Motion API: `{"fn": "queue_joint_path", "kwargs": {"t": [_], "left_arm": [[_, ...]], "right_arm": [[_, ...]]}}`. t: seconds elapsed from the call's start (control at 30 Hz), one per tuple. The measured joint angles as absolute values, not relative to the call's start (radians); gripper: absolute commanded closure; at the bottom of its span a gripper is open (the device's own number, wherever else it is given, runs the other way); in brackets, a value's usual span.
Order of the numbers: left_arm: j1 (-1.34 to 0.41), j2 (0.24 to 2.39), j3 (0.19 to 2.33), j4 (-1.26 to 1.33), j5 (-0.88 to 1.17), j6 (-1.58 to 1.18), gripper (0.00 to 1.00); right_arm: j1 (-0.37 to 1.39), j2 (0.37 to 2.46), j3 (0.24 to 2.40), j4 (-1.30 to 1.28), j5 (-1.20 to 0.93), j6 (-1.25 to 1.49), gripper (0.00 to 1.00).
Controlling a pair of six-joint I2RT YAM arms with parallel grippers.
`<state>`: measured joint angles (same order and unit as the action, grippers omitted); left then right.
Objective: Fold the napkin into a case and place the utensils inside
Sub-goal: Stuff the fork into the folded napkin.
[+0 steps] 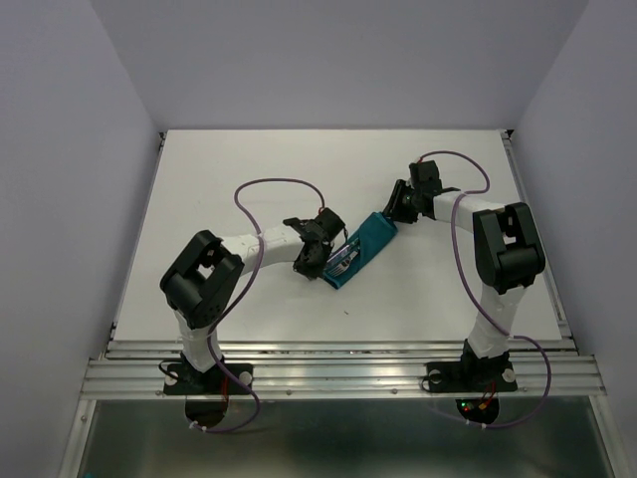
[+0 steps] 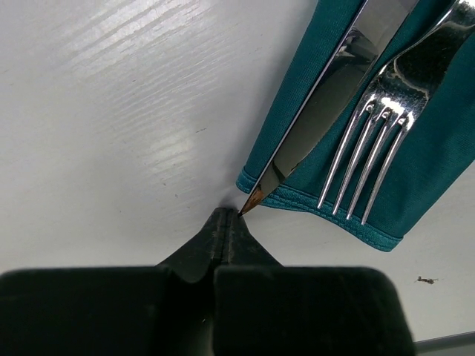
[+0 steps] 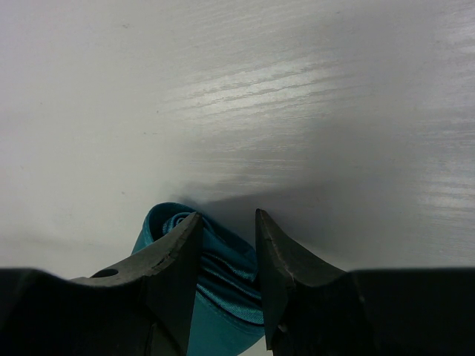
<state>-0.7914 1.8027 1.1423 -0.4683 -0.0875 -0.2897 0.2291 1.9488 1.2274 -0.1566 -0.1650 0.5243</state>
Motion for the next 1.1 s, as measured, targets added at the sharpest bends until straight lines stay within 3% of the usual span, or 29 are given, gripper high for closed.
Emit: {"fn": "queue_joint_path", "kwargs": {"t": [0.9, 1.1], "left_arm": [[-0.789, 1.835, 1.199, -0.469, -0.076, -0.257, 1.00], [-0.789, 1.835, 1.203, -0.481, -0.081, -0.254, 0.96]], "right_arm": [[0.229, 1.942, 1.219, -0.157, -0.160, 0.525, 0.57], [0.229, 1.902, 1.200, -0.192, -0.075, 0.531, 0.24]]}}
